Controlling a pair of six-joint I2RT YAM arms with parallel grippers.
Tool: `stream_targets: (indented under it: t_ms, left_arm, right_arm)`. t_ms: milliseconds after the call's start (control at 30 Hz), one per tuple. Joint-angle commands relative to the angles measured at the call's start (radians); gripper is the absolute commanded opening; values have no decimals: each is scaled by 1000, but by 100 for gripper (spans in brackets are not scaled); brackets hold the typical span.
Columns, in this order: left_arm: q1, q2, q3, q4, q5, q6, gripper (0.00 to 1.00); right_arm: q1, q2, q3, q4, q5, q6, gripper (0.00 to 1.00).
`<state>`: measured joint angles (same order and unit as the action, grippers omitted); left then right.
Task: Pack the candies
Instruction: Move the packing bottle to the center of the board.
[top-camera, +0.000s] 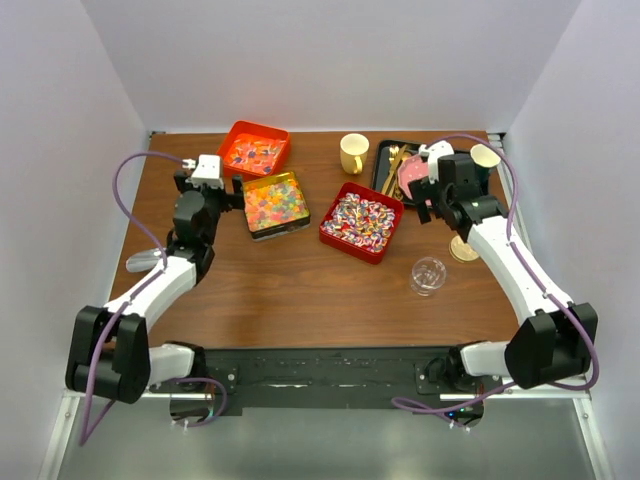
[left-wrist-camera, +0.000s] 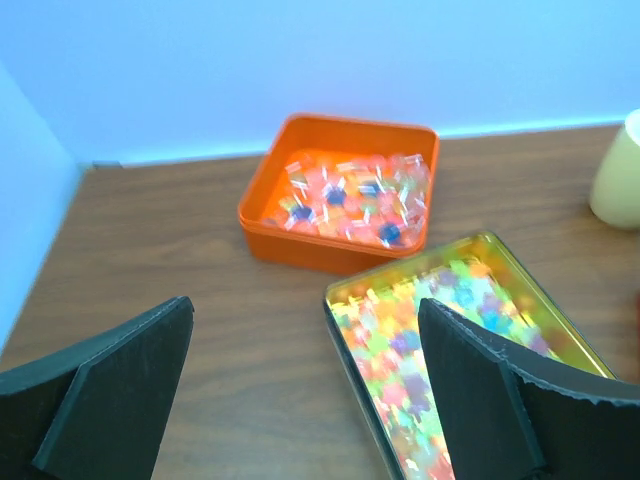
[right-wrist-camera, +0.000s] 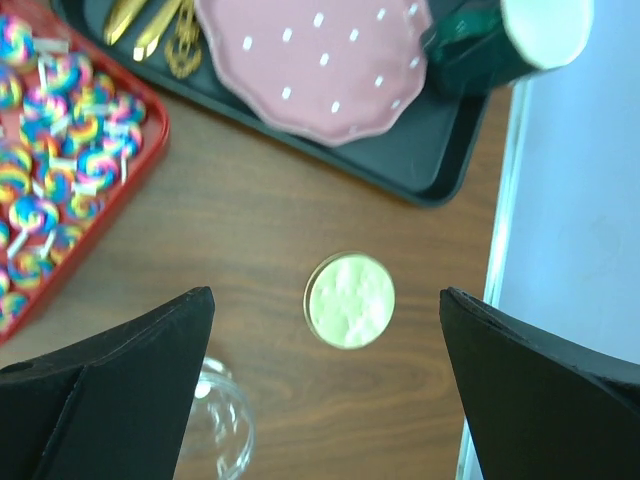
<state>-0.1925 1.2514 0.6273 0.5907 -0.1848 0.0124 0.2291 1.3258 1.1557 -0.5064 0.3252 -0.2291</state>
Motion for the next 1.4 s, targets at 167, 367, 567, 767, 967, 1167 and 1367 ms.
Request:
stream_targets:
  t_ms: [167, 367, 567, 767, 967, 1167, 1367]
  left_arm:
    - [-5, -46, 193, -438, 180, 30, 100]
    - [-5, 58, 434, -668, 281, 104, 100]
    - [8, 244, 643, -842, 236, 173, 94]
    - [119, 425, 840, -1000, 186, 95, 74]
    - [333, 364, 842, -1238, 471, 328, 73]
    - [396, 253, 726, -1312, 464, 593, 77]
    - [380, 203, 634, -1267, 679, 413, 80]
  right_arm:
    - [6, -10, 120, -185, -322, -139, 99]
    - [9, 19, 173, -173, -413, -151, 99]
    - [10, 75, 196, -169, -456, -106, 99]
    - [10, 84, 182, -129, -511, -1, 99]
    - [19, 98, 142, -122, -571, 13, 99]
    - [22, 76, 144, -113, -539, 10, 99]
    - [22, 191, 262, -400, -486, -247, 86]
